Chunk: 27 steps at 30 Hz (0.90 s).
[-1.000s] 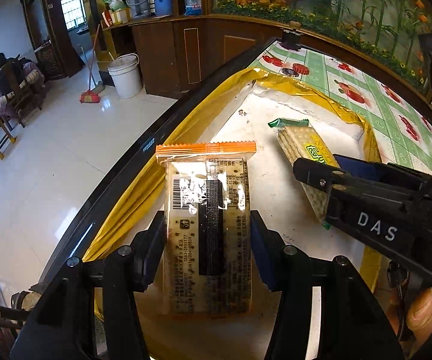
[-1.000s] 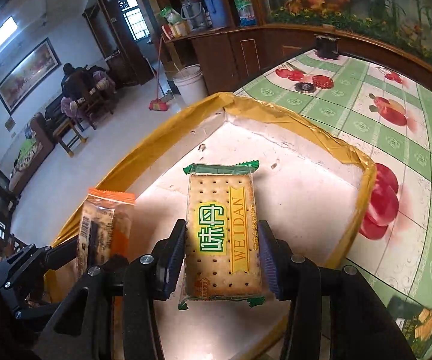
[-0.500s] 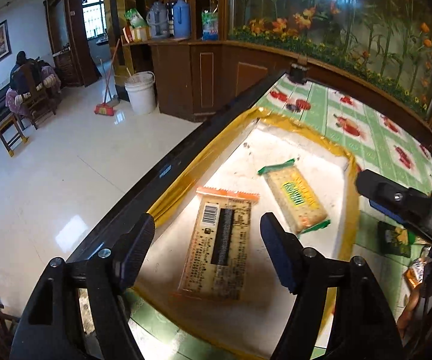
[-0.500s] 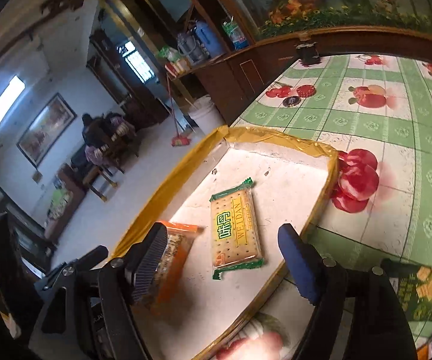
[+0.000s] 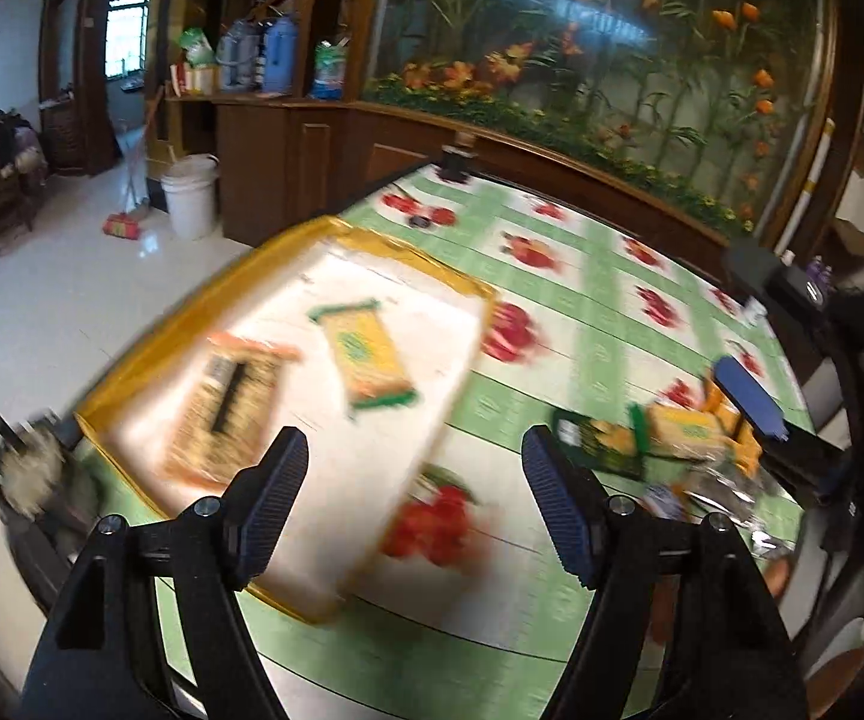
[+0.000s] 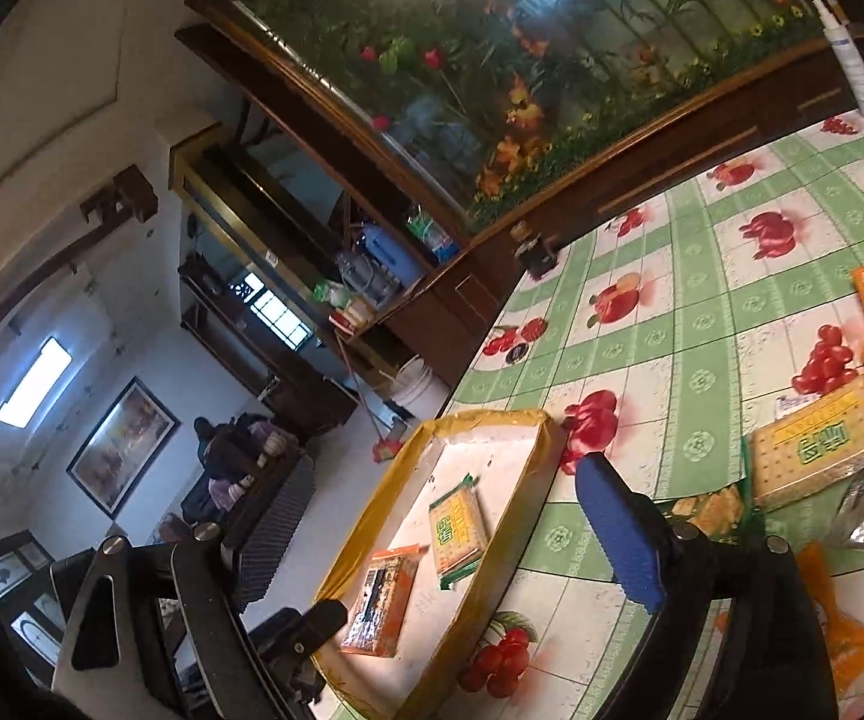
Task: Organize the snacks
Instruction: 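Move both open tools back to the snack pile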
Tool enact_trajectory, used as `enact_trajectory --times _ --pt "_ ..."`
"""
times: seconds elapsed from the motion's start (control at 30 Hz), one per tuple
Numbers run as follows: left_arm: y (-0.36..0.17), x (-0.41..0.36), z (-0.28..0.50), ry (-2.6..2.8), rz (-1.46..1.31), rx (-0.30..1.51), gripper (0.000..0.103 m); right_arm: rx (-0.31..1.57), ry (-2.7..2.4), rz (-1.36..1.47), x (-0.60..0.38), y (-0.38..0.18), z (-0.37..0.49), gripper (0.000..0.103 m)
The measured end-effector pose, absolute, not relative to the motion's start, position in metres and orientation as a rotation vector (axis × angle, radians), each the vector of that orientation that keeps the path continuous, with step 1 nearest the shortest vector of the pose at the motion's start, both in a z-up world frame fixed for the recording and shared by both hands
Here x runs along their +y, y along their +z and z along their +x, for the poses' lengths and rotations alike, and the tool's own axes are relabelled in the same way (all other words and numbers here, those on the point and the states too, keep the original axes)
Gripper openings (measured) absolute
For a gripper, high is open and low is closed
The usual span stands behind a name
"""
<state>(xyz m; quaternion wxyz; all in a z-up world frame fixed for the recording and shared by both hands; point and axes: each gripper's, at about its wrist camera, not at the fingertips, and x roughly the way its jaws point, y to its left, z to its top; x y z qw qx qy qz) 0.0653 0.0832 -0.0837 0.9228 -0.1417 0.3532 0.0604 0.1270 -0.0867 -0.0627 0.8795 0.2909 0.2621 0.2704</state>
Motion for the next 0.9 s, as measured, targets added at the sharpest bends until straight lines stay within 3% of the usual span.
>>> enact_trajectory --times 0.33,0.5,0.6,0.9 --pt "-0.094 0.024 0.051 -0.011 -0.400 0.770 0.074 0.270 0.210 0.614 -0.145 -0.036 0.070 0.096" --pt "-0.096 0.028 0.031 -0.050 -0.634 0.701 0.074 0.107 0.087 0.858 -0.182 -0.048 0.046 0.100" --pt "-0.089 0.021 0.032 -0.067 -0.583 0.693 0.074 0.129 0.125 0.977 -0.202 -0.052 0.049 0.100" --pt "-0.096 0.037 0.059 0.041 -0.331 0.764 0.074 0.272 0.412 0.905 -0.277 -0.045 0.048 0.100"
